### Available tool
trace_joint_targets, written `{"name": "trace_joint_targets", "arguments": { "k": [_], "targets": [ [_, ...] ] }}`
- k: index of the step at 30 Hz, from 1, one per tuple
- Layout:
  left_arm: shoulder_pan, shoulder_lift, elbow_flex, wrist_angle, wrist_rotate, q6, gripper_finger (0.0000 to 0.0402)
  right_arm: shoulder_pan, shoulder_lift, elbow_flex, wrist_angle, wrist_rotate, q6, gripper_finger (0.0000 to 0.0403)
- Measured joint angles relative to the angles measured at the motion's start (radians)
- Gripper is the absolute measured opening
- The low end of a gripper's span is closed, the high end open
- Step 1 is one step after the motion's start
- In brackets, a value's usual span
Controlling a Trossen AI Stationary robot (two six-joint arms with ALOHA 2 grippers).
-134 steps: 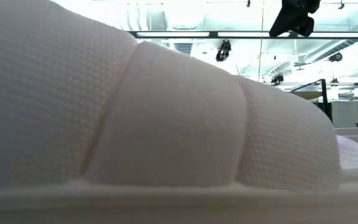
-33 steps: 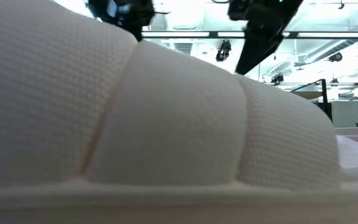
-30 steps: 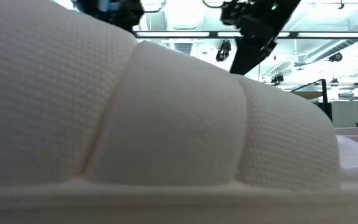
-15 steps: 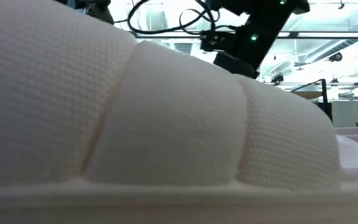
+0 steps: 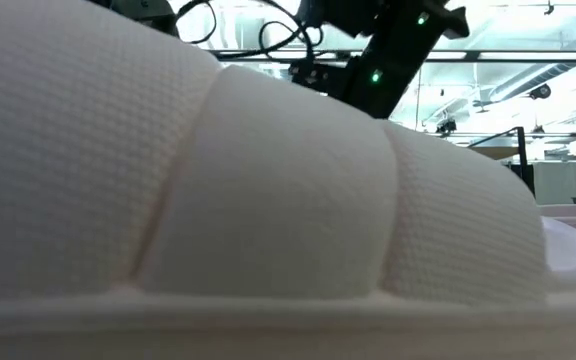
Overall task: Pick and place slides into the shelf
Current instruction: Put the pink slide under the shelf
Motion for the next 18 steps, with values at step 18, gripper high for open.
{"name": "trace_joint_targets", "arguments": {
  "k": [18],
  "targets": [
    [0.000, 0.000, 0.000, -0.008, 0.000, 0.007, 0.0128, -0.029, 0.087, 0.011, -0.049, 0.127, -0.043, 0.0099]
  ]
}}
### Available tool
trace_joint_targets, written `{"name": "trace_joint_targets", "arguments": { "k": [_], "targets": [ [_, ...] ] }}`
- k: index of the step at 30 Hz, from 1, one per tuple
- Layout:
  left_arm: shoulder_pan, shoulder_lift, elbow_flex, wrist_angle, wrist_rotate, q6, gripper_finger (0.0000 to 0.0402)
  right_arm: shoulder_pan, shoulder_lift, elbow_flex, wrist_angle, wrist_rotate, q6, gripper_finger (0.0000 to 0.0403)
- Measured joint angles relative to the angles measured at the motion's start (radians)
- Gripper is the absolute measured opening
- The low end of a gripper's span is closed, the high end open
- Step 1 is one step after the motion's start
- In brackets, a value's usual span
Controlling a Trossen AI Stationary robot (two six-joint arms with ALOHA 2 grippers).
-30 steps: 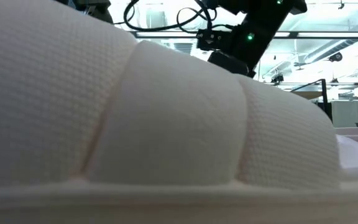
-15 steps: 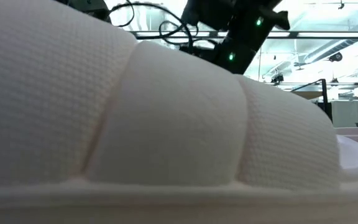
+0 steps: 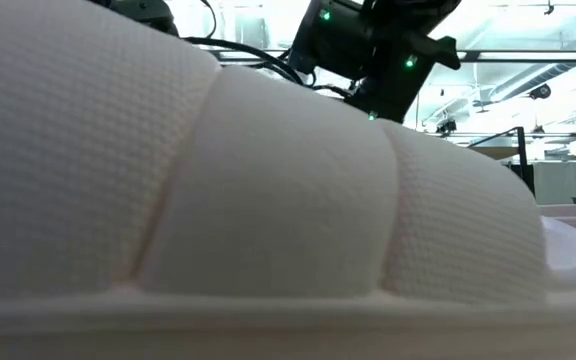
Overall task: Pick and place slides into the shelf
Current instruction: Put the pink slide under the shelf
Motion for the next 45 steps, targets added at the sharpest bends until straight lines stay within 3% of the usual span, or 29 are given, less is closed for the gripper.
{"name": "trace_joint_targets", "arguments": {
  "k": [6, 12, 18, 23, 27, 34, 45],
  "targets": [
    [0.000, 0.000, 0.000, 0.001, -0.001, -0.001, 0.0128, -0.033, -0.003, 0.005, -0.006, 0.015, -0.029, 0.0016],
    [0.000, 0.000, 0.000, 0.001, -0.001, -0.006, 0.0128, -0.089, -0.002, 0.005, -0.009, 0.087, -0.046, 0.0022],
    [0.000, 0.000, 0.000, 0.001, -0.001, -0.006, 0.0128, -0.121, -0.002, 0.005, -0.006, 0.091, -0.113, 0.0015],
    [0.000, 0.000, 0.000, 0.001, -0.001, -0.004, 0.0128, -0.146, -0.002, -0.004, 0.111, 0.139, -0.247, 0.0011],
    [0.000, 0.000, 0.000, 0.001, -0.001, -0.004, 0.0128, -0.164, -0.002, -0.004, 0.189, 0.184, -0.321, 0.0016],
    [0.000, 0.000, 0.000, -0.001, -0.002, 0.009, 0.0128, -0.201, -0.002, -0.006, 0.124, 0.190, -0.323, 0.0041],
    [0.000, 0.000, 0.000, 0.000, -0.002, 0.018, 0.0128, -0.187, -0.001, -0.008, 0.113, 0.109, -0.322, 0.0106]
  ]
}}
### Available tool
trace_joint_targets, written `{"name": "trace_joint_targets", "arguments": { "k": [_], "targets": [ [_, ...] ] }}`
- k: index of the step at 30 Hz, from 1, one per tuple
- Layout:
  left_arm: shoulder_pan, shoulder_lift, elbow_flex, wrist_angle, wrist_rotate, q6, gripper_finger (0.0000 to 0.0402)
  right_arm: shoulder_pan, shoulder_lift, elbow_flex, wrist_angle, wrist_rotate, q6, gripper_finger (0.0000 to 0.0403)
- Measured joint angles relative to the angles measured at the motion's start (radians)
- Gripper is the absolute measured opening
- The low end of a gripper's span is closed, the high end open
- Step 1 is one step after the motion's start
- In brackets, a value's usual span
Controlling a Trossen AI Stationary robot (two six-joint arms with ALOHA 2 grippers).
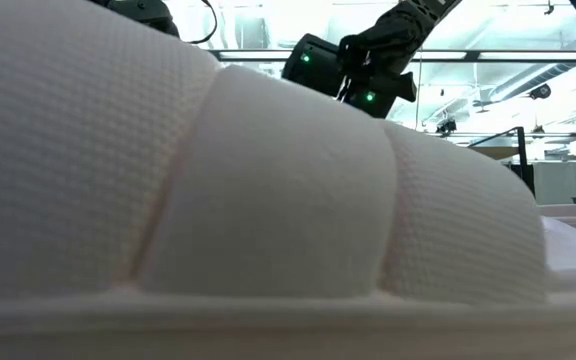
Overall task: Pick and place slides into the shelf
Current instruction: Put the pink slide under the shelf
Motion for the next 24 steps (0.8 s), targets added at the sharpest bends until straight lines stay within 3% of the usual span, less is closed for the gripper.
{"name": "trace_joint_targets", "arguments": {
  "k": [8, 20, 24],
  "targets": [
    [0.000, 0.000, 0.000, 0.001, 0.000, -0.024, 0.0128, 0.013, -0.017, 0.000, -0.001, 0.008, -0.001, 0.0147],
    [-0.019, 0.000, 0.002, 0.001, 0.021, -0.025, 0.0128, 0.035, -0.136, 0.001, -0.090, 0.006, 0.120, 0.0153],
    [-0.020, 0.000, 0.002, 0.001, 0.016, -0.026, 0.0128, 0.019, -0.117, -0.001, -0.086, -0.056, 0.116, 0.0153]
  ]
}}
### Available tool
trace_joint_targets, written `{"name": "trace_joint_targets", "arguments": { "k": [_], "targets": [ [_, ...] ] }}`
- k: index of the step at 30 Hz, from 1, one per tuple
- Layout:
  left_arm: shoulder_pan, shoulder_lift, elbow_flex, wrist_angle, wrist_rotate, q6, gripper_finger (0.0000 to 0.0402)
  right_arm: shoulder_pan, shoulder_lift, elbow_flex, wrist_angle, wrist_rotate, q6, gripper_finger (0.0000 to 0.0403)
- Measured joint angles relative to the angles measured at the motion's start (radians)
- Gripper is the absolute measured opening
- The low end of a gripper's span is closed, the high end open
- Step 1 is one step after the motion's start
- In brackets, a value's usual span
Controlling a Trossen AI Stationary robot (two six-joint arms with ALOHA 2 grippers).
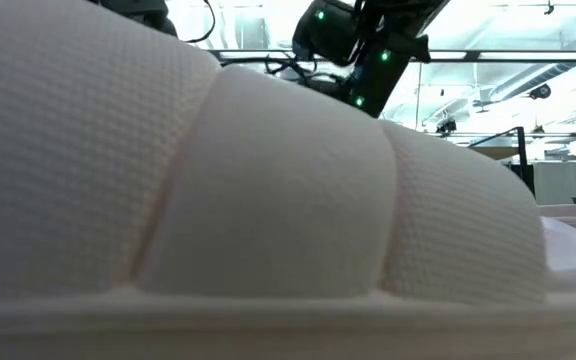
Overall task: Pick and place slides into the shelf
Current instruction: Put the pink slide under the shelf
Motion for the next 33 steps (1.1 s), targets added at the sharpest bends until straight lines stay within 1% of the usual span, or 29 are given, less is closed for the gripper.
{"name": "trace_joint_targets", "arguments": {
  "k": [5, 8, 10, 13, 16, 19, 23, 25, 28, 33],
  "targets": [
    [-0.007, 0.000, 0.000, 0.000, 0.009, -0.002, 0.0128, 0.013, -0.001, -0.001, -0.040, -0.005, 0.004, 0.0153],
    [-0.032, 0.000, 0.000, -0.006, 0.068, -0.002, 0.0128, 0.043, -0.039, -0.001, -0.060, -0.016, 0.010, 0.0153],
    [-0.058, -0.002, 0.000, -0.048, 0.117, -0.016, 0.0128, 0.066, -0.072, -0.001, -0.062, -0.039, 0.000, 0.0153],
    [-0.131, -0.004, 0.005, -0.162, 0.127, -0.105, 0.0127, 0.092, -0.108, -0.003, -0.062, -0.076, -0.007, 0.0153],
    [-0.208, 0.023, 0.012, -0.224, 0.103, -0.157, 0.0127, 0.102, -0.120, -0.004, -0.063, -0.076, 0.040, 0.0153],
    [-0.251, 0.089, 0.057, -0.342, 0.007, -0.210, 0.0127, 0.101, -0.120, -0.008, -0.064, -0.076, 0.083, 0.0152],
    [-0.288, 0.213, 0.197, -0.564, -0.158, -0.235, 0.0127, 0.101, -0.115, -0.010, -0.067, -0.077, 0.088, 0.0149],
    [-0.303, 0.288, 0.271, -0.673, -0.209, -0.224, 0.0127, 0.103, -0.114, -0.011, -0.069, -0.076, 0.076, 0.0148],
    [-0.317, 0.396, 0.349, -0.775, -0.227, -0.206, 0.0127, 0.104, -0.114, -0.011, -0.071, -0.075, 0.075, 0.0149],
    [-0.325, 0.532, 0.404, -0.793, -0.220, -0.212, 0.0127, 0.103, -0.114, -0.011, -0.082, -0.072, 0.075, 0.0149]
  ]
}}
